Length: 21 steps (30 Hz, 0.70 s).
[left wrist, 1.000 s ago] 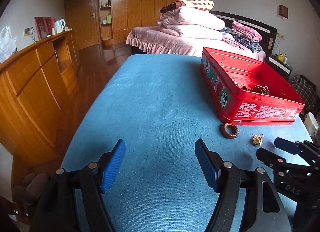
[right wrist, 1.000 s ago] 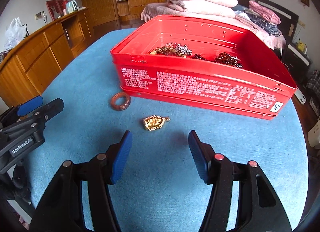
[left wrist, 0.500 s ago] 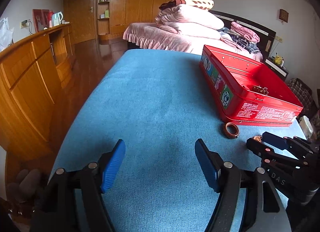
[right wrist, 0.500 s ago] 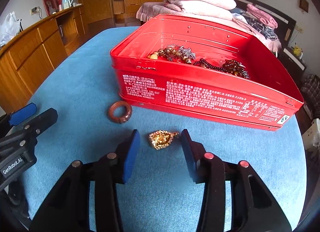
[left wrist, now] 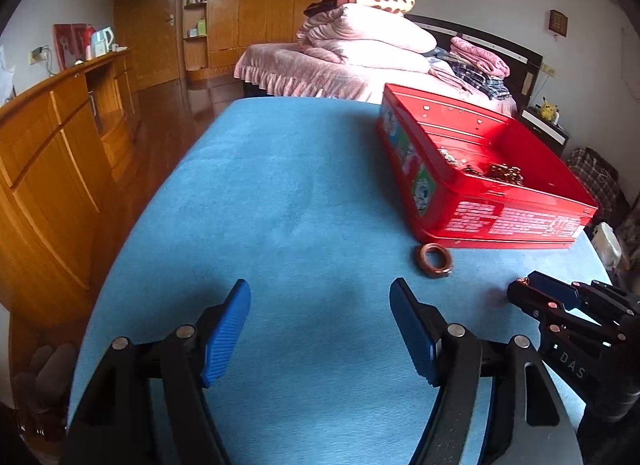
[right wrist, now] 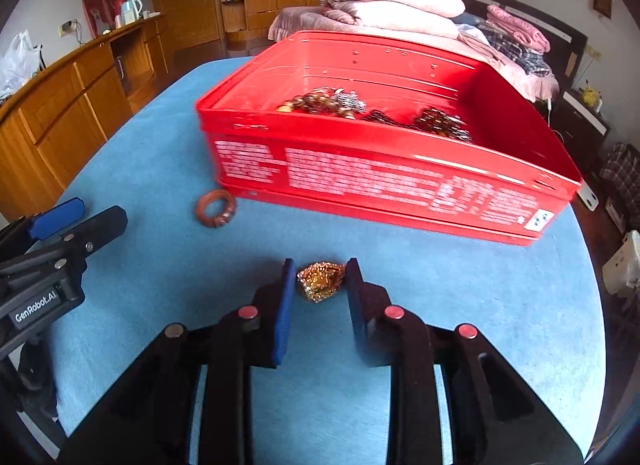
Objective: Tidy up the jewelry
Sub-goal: 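Grasp the gold leaf pendant with the right tool while the left tool grasps the copper ring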
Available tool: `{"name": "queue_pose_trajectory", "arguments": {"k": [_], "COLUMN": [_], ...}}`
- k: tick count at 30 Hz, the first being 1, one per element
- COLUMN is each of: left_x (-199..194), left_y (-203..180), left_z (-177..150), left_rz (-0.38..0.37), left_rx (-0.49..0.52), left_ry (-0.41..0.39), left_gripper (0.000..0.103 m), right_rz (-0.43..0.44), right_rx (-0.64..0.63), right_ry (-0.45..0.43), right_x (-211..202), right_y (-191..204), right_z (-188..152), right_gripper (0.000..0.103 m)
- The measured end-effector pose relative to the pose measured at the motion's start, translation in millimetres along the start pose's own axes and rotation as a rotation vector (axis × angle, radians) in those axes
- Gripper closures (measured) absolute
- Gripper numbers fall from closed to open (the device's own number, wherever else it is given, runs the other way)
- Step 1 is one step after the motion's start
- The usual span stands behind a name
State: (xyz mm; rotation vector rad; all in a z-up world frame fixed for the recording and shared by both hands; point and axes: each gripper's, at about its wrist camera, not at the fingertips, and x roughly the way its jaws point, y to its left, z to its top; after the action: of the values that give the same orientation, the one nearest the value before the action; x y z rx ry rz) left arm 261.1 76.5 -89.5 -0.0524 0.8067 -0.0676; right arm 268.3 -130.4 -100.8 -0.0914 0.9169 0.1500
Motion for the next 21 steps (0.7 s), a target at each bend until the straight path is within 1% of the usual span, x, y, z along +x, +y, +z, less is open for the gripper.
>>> {"name": "queue_pose_trajectory", "arguments": {"k": [4,9,15,16,18,19,20,21], "left_x": [7.9,19.5,30.3,33.9,39.6,40.7,41.0,41.9], "left_y": [-20.2,-37.9,-56.4,-58.5,-58.8,-58.8,-58.8,-59.1], "left_z": [5.1,10.9,15.1,16.0,18.3,19.4,19.3,20.1], "left_rz": [-0.033,-0.08,-0.096,-0.098,-0.106,-0.104,-0.109,-0.117], "left_rx": [0.022,0.018,0.031,0.031,0.023,0.018,0.014,0.011], "left_ry": [0.014,0.039,0.067,0.078,0.096,0.095,0.095,0.097], "left_gripper": [0.032,0.032,0.033,0.034,0.043,0.045,0.051,0.059], "right_rz": [-0.01,-0.01,0.003,0.007,0.015,0.018,0.021,0.022], "right_rx": [0.021,0.046,0.064,0.065,0.067,0.067,0.067,0.065], "right_ry": [0.0,-0.006,-0.012,-0.014,-0.016,-0.018,-0.019,-0.02], "right_x": [-5.7,-9.7,-9.5,-9.6,-9.7,-10.0,-9.6,-9.6], "right_y": [-20.0,-39.5,-52.0,-53.5,-55.3,-56.0,-56.7,-55.6], "right_z": [-6.5,-11.3,-15.7,-16.0,-16.8,-17.3,-17.5,-18.8], "right_gripper": [0.079,0.079,0.079,0.079,0.079,0.079,0.079,0.079]}}
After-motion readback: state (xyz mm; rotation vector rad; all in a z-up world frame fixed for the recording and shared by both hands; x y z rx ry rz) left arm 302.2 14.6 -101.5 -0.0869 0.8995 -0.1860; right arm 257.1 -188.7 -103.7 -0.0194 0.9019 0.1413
